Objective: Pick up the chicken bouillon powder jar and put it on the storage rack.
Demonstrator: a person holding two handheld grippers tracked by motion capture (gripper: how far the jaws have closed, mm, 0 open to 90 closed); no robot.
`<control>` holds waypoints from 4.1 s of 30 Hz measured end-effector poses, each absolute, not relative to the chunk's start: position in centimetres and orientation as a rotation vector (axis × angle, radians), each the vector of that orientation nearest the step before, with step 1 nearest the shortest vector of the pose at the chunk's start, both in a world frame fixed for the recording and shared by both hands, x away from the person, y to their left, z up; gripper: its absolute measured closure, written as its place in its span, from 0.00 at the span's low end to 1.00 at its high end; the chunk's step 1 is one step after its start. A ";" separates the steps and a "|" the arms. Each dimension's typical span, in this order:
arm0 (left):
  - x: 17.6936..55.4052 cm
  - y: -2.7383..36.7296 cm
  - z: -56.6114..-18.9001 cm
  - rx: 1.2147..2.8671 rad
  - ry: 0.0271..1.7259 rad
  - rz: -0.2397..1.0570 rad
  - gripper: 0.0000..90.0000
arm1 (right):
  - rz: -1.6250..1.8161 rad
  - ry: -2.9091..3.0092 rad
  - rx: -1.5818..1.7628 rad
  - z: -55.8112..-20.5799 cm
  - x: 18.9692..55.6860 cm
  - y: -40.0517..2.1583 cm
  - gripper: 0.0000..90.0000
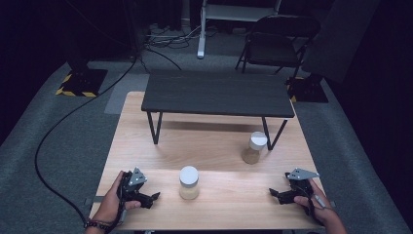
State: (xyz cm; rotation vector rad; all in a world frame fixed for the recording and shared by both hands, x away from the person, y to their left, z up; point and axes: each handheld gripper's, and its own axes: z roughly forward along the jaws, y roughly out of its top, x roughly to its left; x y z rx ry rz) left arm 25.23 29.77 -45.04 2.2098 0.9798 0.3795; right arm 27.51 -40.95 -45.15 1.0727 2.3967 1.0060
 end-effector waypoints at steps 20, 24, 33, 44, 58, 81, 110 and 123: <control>24.3 29.1 -44.8 2.179 1.024 0.421 0.03 | 1.006 2.397 1.073 -45.2 27.5 -41.0 0.00; 23.8 29.0 -44.6 2.164 1.006 0.437 0.03 | 1.006 2.397 1.073 -45.2 27.5 -41.0 0.00; 23.0 28.5 -44.0 2.118 0.982 0.448 0.03 | 1.006 2.397 1.073 -45.2 27.5 -40.9 0.00; 21.9 27.9 -42.8 2.085 0.915 0.459 0.02 | 1.006 2.397 1.073 -45.2 27.5 -40.9 0.00; 21.2 26.9 -42.2 2.021 0.877 0.462 0.02 | 1.006 2.397 1.072 -45.1 27.5 -41.0 0.00; 22.4 25.5 -42.7 1.988 0.810 0.368 0.03 | 1.006 2.397 1.072 -45.1 27.5 -41.0 0.00; 24.7 21.7 -43.8 1.954 0.771 0.281 0.15 | 1.006 2.396 1.073 -45.2 27.5 -40.9 0.00; 23.6 21.4 -44.5 1.932 0.741 0.376 0.38 | 1.005 2.394 1.076 -45.2 27.5 -40.9 0.00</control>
